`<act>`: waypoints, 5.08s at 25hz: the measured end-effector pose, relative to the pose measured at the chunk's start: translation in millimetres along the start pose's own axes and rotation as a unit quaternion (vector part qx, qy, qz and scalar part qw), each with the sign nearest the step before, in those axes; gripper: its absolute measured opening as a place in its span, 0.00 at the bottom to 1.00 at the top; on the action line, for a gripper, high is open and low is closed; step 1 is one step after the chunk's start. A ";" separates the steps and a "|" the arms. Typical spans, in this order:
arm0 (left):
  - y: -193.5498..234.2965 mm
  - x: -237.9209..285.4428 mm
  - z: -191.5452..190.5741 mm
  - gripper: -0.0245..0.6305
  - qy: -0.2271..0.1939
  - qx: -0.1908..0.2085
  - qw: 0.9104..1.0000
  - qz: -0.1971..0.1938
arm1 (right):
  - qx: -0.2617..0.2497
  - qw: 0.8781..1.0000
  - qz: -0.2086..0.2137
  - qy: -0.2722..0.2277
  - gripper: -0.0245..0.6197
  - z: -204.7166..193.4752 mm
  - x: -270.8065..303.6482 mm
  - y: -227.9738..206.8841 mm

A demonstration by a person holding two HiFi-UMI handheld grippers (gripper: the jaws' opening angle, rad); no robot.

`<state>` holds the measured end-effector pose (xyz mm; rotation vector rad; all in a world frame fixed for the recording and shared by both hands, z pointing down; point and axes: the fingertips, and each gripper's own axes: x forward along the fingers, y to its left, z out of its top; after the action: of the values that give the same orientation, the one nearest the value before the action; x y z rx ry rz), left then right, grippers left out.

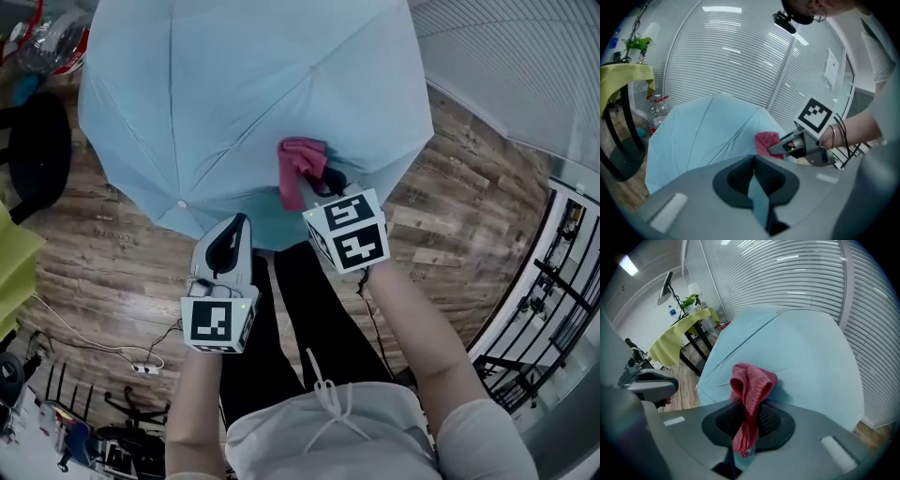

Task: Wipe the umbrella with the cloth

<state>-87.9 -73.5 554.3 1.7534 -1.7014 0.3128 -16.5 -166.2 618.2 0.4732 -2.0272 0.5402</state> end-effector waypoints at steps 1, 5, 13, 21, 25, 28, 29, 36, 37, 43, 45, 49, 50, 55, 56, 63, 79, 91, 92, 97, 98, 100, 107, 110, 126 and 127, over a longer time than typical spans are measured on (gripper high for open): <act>-4.3 3.5 1.5 0.05 0.000 0.001 1.000 -0.002 | 0.005 1.000 0.000 -0.001 0.13 -0.2 -2.8 -7.2; -23.5 15.2 7.4 0.05 -0.002 -0.005 1.000 -0.016 | 0.013 1.000 -0.003 -0.003 0.13 -2.5 -12.7 -30.5; -56.6 35.3 16.1 0.05 0.002 0.012 0.999 -0.042 | 0.040 0.998 -0.038 -0.012 0.13 -2.0 -44.7 -86.6; -76.6 52.0 25.8 0.05 0.012 0.032 0.998 -0.059 | 0.045 0.998 -0.043 -0.004 0.13 -6.2 -60.5 -119.5; -90.2 61.2 32.9 0.05 0.016 0.042 0.997 -0.064 | 0.037 0.998 -0.053 0.005 0.13 -6.8 -69.1 -144.0; -100.8 67.6 38.2 0.05 0.018 0.044 0.996 -0.069 | 0.024 0.997 -0.070 0.020 0.13 -13.2 -69.9 -166.4; -103.5 69.6 39.2 0.05 0.019 0.045 0.996 -0.071 | 0.021 0.997 -0.076 0.025 0.12 -16.7 -68.3 -174.5; -115.8 87.4 32.4 0.05 0.036 0.058 0.995 -0.075 | 0.017 0.993 -0.104 0.045 0.12 -45.2 -54.3 -224.7; -116.0 89.7 29.9 0.05 0.040 0.057 0.995 -0.073 | 0.014 0.993 -0.107 0.047 0.12 -48.7 -52.7 -230.0; -126.4 98.4 19.5 0.05 0.053 0.055 0.994 -0.073 | 0.014 0.989 -0.139 0.057 0.13 -70.7 -45.5 -265.1; -130.7 98.3 16.5 0.05 0.054 0.053 0.994 -0.075 | 0.021 0.985 -0.161 0.058 0.13 -77.7 -45.6 -278.9; -136.6 98.7 5.0 0.05 0.066 0.052 0.993 -0.080 | 0.025 0.979 -0.194 0.061 0.12 -88.9 -47.4 -301.7; -137.8 99.4 1.9 0.05 0.069 0.054 0.993 -0.082 | 0.025 0.977 -0.200 0.061 0.12 -91.6 -47.2 -307.0; -140.8 96.2 4.3 0.05 0.068 0.060 0.992 -0.087 | 0.025 0.968 -0.238 0.071 0.12 -100.4 -60.9 -319.2; -140.7 93.3 7.9 0.05 0.064 0.060 0.992 -0.087 | 0.025 0.967 -0.245 0.069 0.12 -100.7 -65.7 -317.5; -132.3 67.4 9.1 0.05 0.054 0.057 0.993 -0.093 | 0.072 0.970 -0.231 0.022 0.13 -93.0 -98.1 -259.6; -14.7 -48.5 -35.0 0.05 0.053 0.054 0.994 -0.077 | 0.082 0.991 -0.107 0.010 0.13 -96.7 -54.1 32.1; 116.8 -117.9 -89.3 0.05 0.049 0.000 0.999 -0.012 | 0.022 0.999 -0.049 -0.005 0.13 -52.4 59.2 181.6; 126.7 -121.2 -93.4 0.05 0.048 -0.005 0.999 -0.004 | 0.018 0.999 -0.044 -0.005 0.13 -50.2 65.3 187.2; 142.6 -134.0 -102.4 0.05 0.043 -0.026 0.999 0.009 | 0.020 0.999 -0.028 0.001 0.13 -53.7 83.0 199.7; 139.7 -135.0 -103.1 0.05 0.043 -0.029 0.999 0.005 | 0.021 0.999 -0.028 0.003 0.13 -55.7 84.4 198.4; 133.3 -133.1 -103.5 0.05 0.044 -0.028 0.999 0.000 | 0.018 0.999 -0.031 0.003 0.13 -56.8 86.6 192.0; 118.4 -124.2 -84.8 0.05 0.016 -0.031 0.999 0.018 | 0.006 1.000 -0.018 0.004 0.13 -55.4 85.4 170.9; 106.3 -117.1 -81.6 0.05 0.010 -0.041 0.999 0.028 | 0.000 1.000 -0.024 0.005 0.13 -56.9 73.4 155.5; 19.5 -77.3 -86.5 0.05 0.036 -0.025 0.999 0.005 | 0.032 0.998 -0.043 -0.017 0.13 -83.1 26.7 60.5; 14.5 -73.1 -85.6 0.05 0.038 -0.022 0.999 0.002 | 0.035 0.998 -0.045 -0.019 0.13 -85.0 23.5 54.0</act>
<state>-87.3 37.3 579.3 1.6843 -1.6461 0.3368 3.4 -77.4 667.2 0.6186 -2.0163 0.5524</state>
